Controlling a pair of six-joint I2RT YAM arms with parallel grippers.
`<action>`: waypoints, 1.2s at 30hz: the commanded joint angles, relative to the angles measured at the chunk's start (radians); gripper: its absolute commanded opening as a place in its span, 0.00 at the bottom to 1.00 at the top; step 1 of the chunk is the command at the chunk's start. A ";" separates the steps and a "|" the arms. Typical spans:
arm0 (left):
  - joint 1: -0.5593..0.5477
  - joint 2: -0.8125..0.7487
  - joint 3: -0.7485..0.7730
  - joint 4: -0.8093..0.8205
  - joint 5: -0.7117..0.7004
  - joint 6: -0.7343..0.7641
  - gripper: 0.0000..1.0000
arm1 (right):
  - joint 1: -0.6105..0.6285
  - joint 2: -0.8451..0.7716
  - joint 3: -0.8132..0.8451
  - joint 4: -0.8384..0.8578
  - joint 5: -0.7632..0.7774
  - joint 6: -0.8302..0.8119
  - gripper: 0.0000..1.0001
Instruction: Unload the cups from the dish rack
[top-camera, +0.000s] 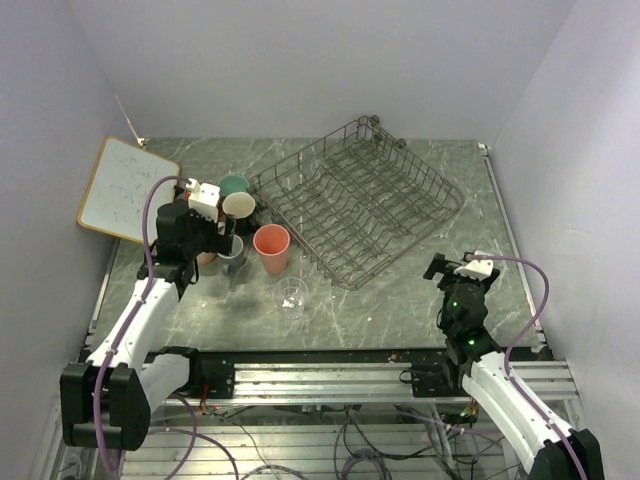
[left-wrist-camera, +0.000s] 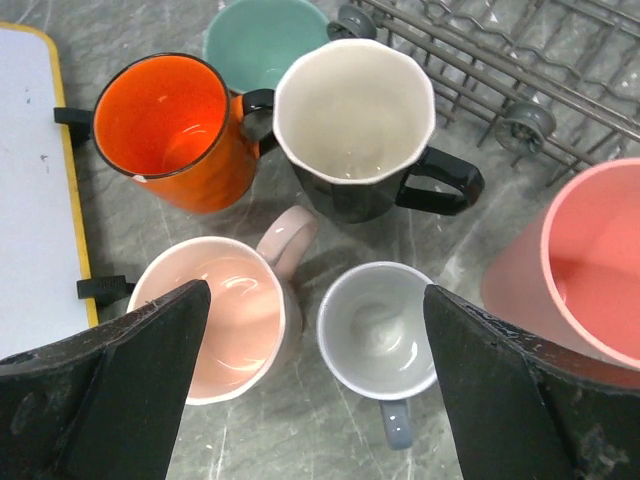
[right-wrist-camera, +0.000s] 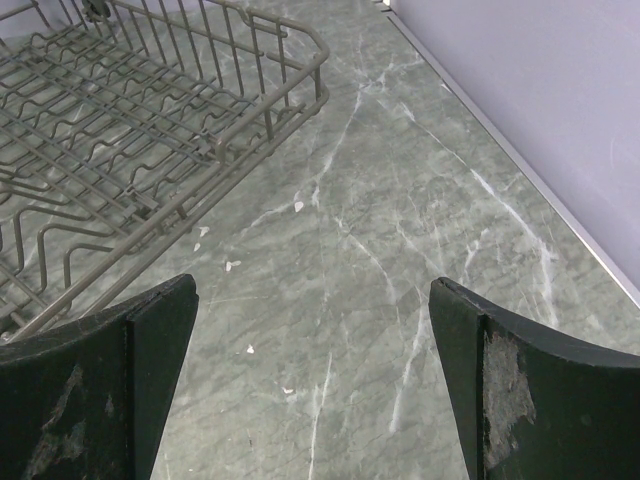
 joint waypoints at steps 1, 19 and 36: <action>0.009 -0.041 0.015 -0.070 0.096 0.075 0.99 | -0.006 -0.009 -0.090 0.014 0.002 -0.007 1.00; 0.047 -0.374 -0.341 0.146 -0.048 -0.082 1.00 | -0.005 -0.008 -0.090 0.013 0.002 -0.007 1.00; 0.047 -0.514 -0.553 0.306 -0.172 -0.133 1.00 | -0.006 -0.005 -0.090 0.015 0.003 -0.006 1.00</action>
